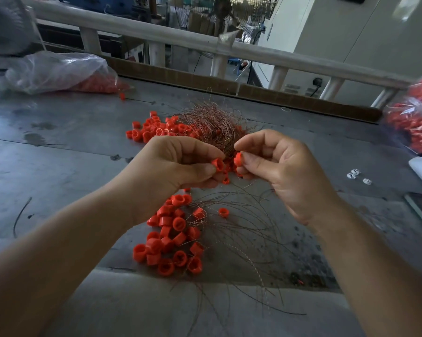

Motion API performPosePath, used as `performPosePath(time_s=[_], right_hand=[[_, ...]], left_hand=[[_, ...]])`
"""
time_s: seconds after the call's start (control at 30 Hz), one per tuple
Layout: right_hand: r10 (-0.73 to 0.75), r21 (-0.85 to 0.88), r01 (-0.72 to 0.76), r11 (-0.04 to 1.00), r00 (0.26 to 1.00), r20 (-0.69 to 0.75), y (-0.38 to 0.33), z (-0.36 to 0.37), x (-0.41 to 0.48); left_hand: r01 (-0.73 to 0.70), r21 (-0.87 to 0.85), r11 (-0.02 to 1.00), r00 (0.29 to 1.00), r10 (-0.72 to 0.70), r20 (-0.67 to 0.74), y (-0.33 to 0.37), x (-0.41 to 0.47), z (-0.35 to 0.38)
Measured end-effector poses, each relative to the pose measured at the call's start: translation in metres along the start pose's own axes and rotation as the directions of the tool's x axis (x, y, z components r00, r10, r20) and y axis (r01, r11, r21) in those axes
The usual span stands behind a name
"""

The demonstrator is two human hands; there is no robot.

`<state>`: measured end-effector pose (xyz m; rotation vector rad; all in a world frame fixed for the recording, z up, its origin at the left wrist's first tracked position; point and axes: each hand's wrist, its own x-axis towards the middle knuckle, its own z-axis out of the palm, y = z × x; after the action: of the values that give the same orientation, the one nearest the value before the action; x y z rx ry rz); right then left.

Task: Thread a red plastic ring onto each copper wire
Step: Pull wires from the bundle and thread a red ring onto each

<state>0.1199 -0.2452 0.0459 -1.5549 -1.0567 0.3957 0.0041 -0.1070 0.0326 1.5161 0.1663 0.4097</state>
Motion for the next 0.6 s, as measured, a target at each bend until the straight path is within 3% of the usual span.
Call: performPosePath(time_s=[0.27, 0.37, 0.6], right_hand=[[-0.217, -0.316, 0.196, 0.928, 0.976, -0.034, 0.000, 0.019, -0.005], [-0.263, -0.344, 0.228, 0.911, 0.963, -0.059, 0.002, 0.022, -0.005], [-0.214, -0.268, 0.194, 0.944, 0.976, -0.047, 0.003, 0.024, -0.006]], left_hand=[[-0.012, 0.029, 1.000, 1.000, 0.012, 0.024, 0.000, 0.000, 0.002], [-0.016, 0.032, 0.999, 1.000, 0.015, 0.019, 0.000, -0.001, 0.002], [-0.030, 0.046, 0.999, 0.999, 0.031, -0.021, 0.001, 0.000, 0.000]])
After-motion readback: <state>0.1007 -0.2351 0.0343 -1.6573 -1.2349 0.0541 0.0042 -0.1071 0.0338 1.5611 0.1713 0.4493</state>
